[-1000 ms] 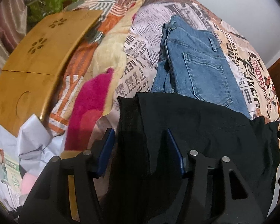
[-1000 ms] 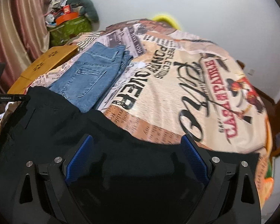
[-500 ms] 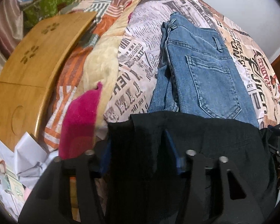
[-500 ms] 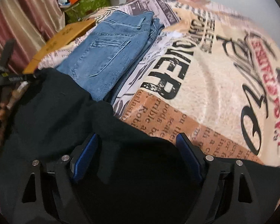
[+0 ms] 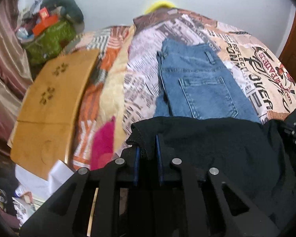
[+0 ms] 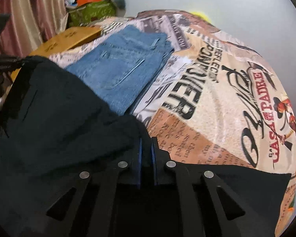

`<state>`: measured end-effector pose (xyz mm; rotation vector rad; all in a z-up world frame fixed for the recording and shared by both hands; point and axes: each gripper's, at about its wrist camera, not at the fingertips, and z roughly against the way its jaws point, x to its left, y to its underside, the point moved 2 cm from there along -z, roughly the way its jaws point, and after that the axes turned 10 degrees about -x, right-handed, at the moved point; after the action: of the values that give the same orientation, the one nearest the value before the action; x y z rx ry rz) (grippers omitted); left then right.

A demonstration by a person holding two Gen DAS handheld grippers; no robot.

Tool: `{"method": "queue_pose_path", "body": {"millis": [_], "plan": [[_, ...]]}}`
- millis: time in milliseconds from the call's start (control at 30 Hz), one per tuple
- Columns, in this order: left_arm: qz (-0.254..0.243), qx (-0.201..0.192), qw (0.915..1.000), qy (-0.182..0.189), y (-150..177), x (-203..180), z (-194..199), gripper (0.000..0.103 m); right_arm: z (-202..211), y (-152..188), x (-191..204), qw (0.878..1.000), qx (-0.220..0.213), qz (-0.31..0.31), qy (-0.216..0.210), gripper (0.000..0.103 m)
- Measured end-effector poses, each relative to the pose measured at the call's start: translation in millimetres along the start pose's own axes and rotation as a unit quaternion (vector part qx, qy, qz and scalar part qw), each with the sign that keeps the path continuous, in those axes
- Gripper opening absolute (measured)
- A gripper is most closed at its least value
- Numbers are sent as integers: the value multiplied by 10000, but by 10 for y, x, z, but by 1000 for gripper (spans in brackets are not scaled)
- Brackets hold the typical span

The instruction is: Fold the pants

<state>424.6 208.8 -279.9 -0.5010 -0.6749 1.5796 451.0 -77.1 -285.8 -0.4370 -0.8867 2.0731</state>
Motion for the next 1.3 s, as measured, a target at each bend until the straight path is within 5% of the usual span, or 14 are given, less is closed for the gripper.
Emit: {"method": "queue_pose_path", "body": {"millis": [300,500,867,1300], "plan": [[290,-573,9979,52,-445,-8,360,13,489,-514,-252,9955,-836,-372,258,6],[133,-741,9971,98,-401,-142,683,10,793,-473,-244,9942,-963,-475,86,6],[205,-816,9963,162,46,-74,1312,9,1365,-141,51,9950,-957,-273,-99,6],[369,-617,9972,-200,821,131,1721,8,1787,450,594,9970,-552,-196,-497,6]]}}
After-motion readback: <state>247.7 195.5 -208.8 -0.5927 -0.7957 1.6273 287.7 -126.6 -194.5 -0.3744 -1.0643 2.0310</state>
